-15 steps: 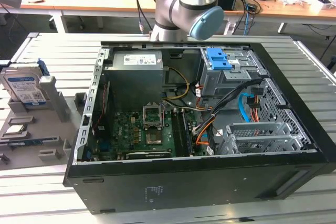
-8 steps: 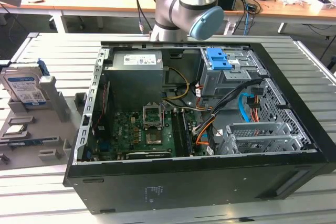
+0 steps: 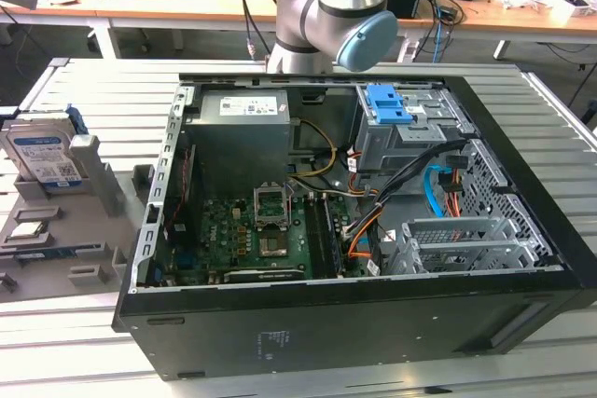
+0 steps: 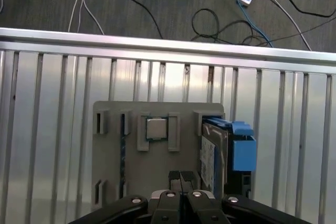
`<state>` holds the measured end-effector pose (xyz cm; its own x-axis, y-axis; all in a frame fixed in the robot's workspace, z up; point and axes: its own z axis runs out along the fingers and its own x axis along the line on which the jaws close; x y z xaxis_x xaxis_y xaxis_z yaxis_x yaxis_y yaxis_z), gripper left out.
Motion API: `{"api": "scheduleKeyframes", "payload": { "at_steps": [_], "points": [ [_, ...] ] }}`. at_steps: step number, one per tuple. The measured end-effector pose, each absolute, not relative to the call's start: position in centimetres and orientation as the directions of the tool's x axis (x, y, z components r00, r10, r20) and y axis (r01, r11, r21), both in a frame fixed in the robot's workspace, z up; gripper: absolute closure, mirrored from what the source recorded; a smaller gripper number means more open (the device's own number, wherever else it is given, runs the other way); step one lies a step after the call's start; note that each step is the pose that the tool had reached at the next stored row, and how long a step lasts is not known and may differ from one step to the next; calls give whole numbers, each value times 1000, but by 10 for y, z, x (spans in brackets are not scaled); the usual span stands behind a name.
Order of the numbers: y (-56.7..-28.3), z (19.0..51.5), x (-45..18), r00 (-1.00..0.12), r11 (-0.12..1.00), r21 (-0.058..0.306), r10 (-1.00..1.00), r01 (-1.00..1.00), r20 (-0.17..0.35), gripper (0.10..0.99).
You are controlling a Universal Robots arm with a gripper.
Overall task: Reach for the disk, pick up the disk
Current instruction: 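Pick up the disk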
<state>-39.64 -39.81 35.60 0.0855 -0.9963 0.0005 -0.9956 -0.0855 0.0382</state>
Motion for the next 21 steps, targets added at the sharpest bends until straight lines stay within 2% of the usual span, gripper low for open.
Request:
{"api": "scheduleKeyframes", "payload": {
  "at_steps": [21],
  "points": [
    [-398,356,-396,289,-289,38,-957,-957,1,980]
  ]
}}
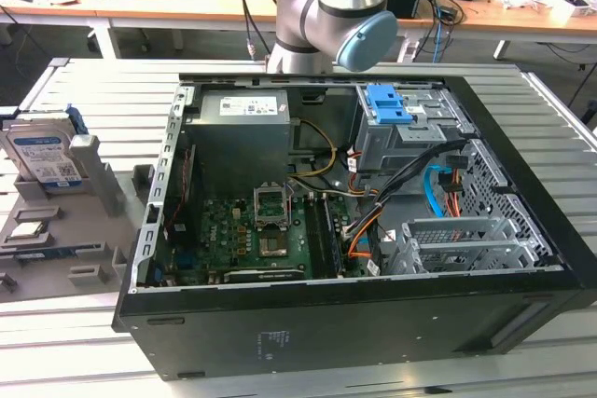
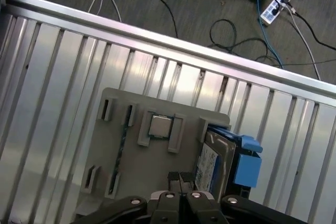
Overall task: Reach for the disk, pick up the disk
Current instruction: 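Pick up the disk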
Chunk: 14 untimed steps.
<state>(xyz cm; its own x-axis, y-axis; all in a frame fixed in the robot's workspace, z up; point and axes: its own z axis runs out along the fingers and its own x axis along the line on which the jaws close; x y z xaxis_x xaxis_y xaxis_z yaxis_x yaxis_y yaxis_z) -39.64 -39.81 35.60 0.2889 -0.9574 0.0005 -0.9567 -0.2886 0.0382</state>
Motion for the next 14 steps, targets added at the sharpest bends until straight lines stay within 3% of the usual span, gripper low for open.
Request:
{"api": "scheduleKeyframes", "payload": {
  "at_steps": [14],
  "points": [
    [-398,356,-396,428,-428,38,-904,-903,0,980]
  ]
}}
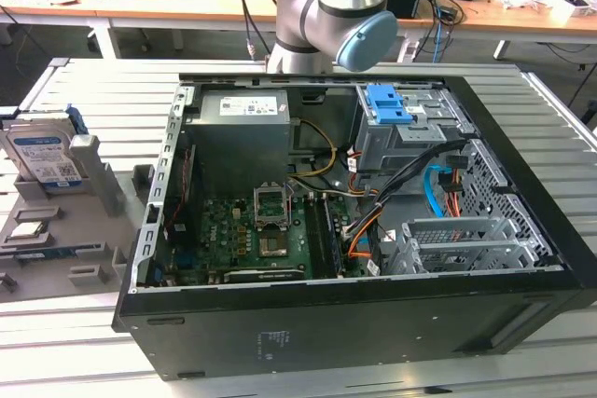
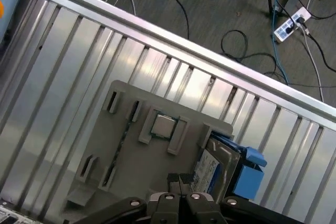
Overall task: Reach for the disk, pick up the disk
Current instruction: 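Pick up the disk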
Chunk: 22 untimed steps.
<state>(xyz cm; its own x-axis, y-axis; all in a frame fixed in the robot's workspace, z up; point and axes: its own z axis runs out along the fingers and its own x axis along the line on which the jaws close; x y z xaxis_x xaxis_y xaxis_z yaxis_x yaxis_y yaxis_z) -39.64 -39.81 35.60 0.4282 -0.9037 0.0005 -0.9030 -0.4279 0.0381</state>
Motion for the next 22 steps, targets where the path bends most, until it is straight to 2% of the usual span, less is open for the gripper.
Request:
{"api": "scheduleKeyframes", "payload": {
  "at_steps": [11,17,22],
  "points": [
    [-398,356,-396,528,-527,38,-849,-849,1,980],
    [-398,356,-396,536,-536,38,-844,-843,1,980],
    [-398,356,-396,399,-399,38,-917,-916,0,980]
  ]
}}
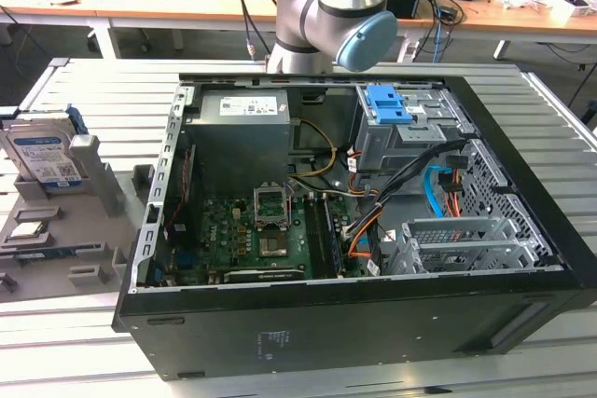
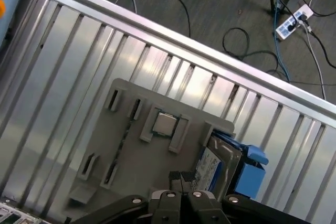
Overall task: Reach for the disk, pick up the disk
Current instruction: 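Pick up the disk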
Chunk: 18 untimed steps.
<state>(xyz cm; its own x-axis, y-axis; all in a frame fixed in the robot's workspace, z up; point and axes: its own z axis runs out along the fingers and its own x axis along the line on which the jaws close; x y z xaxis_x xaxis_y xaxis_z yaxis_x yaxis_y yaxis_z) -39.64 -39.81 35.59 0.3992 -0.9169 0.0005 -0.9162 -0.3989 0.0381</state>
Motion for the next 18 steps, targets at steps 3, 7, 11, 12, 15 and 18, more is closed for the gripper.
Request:
{"api": "scheduleKeyframes", "payload": {
  "at_steps": [3,7,11,12,15,18],
  "points": [
    [-398,356,-396,347,-347,38,-938,-937,1,980],
    [-398,356,-396,245,-245,38,-970,-969,0,980],
    [-398,356,-396,160,-160,38,-987,-986,1,980],
    [-398,356,-396,127,-127,38,-992,-991,1,980],
    [-398,356,-396,56,-56,38,-998,-998,1,980],
    [-398,356,-396,9,-9,38,-1000,-999,1,980]
  ]
}}
